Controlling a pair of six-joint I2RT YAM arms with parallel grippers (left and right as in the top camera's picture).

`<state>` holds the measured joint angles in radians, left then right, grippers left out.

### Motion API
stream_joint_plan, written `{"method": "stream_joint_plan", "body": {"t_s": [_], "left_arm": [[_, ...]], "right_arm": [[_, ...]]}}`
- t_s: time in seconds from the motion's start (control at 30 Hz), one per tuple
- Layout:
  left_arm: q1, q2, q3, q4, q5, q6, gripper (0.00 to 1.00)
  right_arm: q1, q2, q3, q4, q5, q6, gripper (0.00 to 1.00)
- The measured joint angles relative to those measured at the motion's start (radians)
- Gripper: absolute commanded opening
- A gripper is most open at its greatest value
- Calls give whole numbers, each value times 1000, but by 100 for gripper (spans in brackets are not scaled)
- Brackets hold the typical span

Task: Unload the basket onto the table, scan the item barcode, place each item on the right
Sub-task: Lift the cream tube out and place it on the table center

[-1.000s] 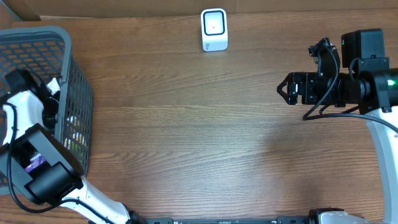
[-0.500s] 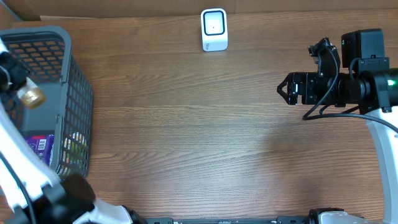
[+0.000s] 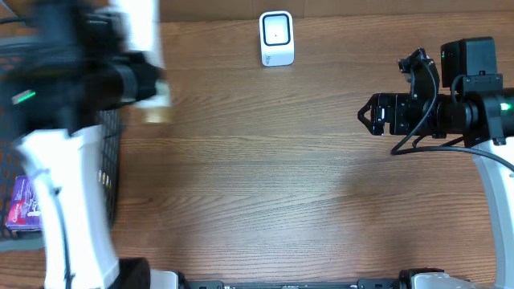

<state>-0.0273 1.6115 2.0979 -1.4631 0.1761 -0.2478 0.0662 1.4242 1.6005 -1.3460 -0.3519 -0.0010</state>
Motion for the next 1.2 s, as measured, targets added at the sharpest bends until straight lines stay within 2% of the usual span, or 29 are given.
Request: {"method": "stream_joint_plan", "body": {"t_s": [0.1, 0.33, 0.57, 0.73, 0.77, 0.83, 0.87, 0.9, 1.0, 1.1, 1.2], "left_arm": [[-148, 72, -105, 40, -39, -66, 4], [-347, 269, -324, 291, -75, -177, 4], [-481, 487, -366, 528, 16, -244, 4], [-563, 596, -366, 579, 96, -303, 4], [-575, 607, -367, 579, 103, -311, 7], [-600, 624, -369, 589, 108, -324, 37], [-607, 624, -369, 594, 111, -328, 48], [-613, 624, -369, 593, 121, -333, 55], [-619, 624, -369, 592, 136, -349, 61], [-616, 624, -369, 584, 141, -348, 59], [-600, 624, -341, 505, 142, -327, 58]], "right_arm": [[0, 0, 0, -1, 0, 0, 96], [0, 0, 0, -1, 0, 0, 95], [0, 0, 0, -2, 0, 0, 95], [0, 0, 0, -14, 1, 0, 95], [0, 0, 0, -16, 0, 0, 95], [0, 0, 0, -16, 0, 0, 95], [0, 0, 0, -16, 1, 0, 95], [0, 0, 0, -16, 1, 1, 95], [1, 0, 0, -17, 1, 0, 96], [1, 0, 0, -17, 2, 0, 98], [1, 0, 0, -24, 16, 0, 100]]}}
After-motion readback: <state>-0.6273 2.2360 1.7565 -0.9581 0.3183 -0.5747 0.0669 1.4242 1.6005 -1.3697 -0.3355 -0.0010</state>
